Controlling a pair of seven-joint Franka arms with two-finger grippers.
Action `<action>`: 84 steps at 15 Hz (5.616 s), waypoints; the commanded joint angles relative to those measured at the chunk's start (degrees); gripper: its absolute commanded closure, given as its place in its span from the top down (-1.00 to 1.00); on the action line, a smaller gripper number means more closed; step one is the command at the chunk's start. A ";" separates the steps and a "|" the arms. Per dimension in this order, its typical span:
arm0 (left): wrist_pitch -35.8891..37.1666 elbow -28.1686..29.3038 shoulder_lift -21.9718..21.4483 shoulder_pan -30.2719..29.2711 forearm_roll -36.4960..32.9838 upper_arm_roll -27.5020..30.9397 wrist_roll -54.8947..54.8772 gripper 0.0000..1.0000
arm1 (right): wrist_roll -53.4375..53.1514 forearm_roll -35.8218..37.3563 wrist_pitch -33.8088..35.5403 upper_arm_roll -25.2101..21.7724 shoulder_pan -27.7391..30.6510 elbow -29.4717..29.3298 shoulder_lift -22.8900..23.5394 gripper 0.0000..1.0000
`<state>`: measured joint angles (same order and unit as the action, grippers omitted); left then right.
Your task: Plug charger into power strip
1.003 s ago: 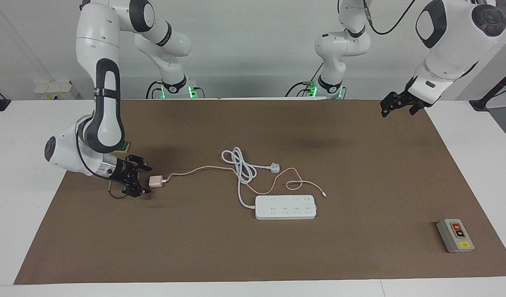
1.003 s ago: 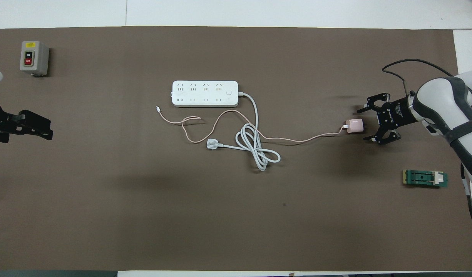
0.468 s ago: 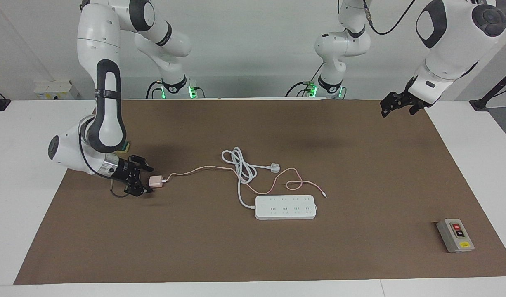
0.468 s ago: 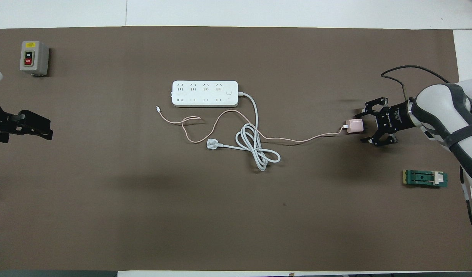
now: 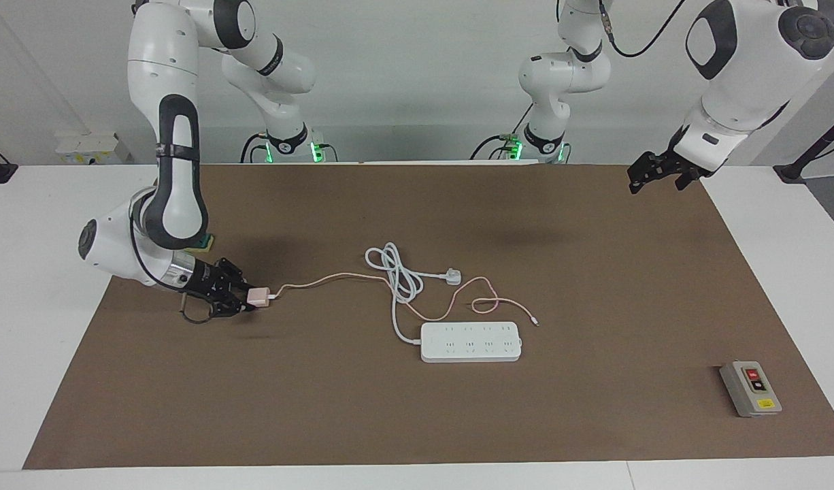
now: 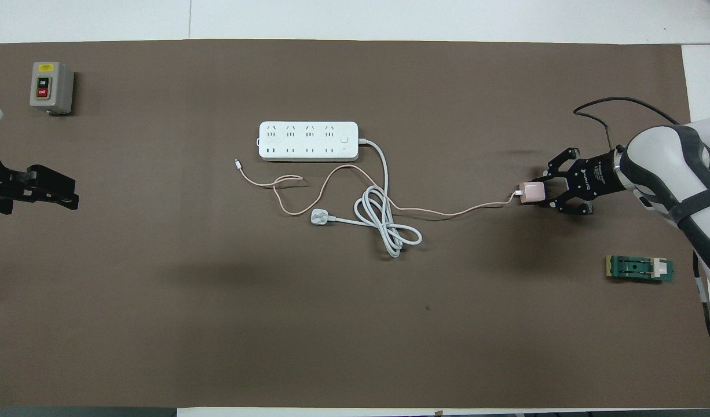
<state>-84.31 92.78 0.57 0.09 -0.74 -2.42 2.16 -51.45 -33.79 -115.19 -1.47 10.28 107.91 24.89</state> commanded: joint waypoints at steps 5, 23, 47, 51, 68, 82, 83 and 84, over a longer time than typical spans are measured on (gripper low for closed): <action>-1.21 1.70 -1.62 -0.89 0.48 -0.39 -0.23 1.00 | -9.87 -0.58 6.11 0.50 -4.73 -9.36 -1.07 -1.00; -1.21 1.52 -1.62 -0.45 0.48 -0.48 -0.23 1.00 | -51.11 -0.14 -2.13 0.68 -37.25 -31.98 2.00 -1.00; -7.62 5.99 21.06 -5.81 70.78 -2.41 -35.71 1.00 | -51.47 2.32 -3.37 0.94 -42.28 -29.95 3.50 -1.00; -7.10 11.53 20.79 -4.05 76.13 -2.85 -43.91 1.00 | -51.47 2.06 -3.37 0.94 -42.28 -29.95 3.50 -1.00; -7.89 19.63 18.59 0.43 85.82 -3.73 -43.73 1.00 | -51.47 1.71 -3.37 0.94 -42.19 -29.87 3.50 -1.00; -10.08 19.72 18.68 1.22 86.43 -3.73 -43.03 -0.12 | -51.47 1.62 -3.37 0.94 -42.10 -29.95 3.59 -1.00; -10.43 19.72 18.68 1.22 86.52 -3.73 -43.03 -0.23 | -51.47 1.62 -3.37 1.03 -42.10 -29.95 3.59 -1.00; -10.52 19.72 18.68 1.31 86.44 -3.73 -43.03 -0.47 | -51.47 1.36 -3.37 1.03 -42.10 -29.95 3.59 -1.00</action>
<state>-92.92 110.20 21.20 0.40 84.29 -6.74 -40.63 -104.01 -31.88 -119.14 -0.50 -31.96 77.55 29.00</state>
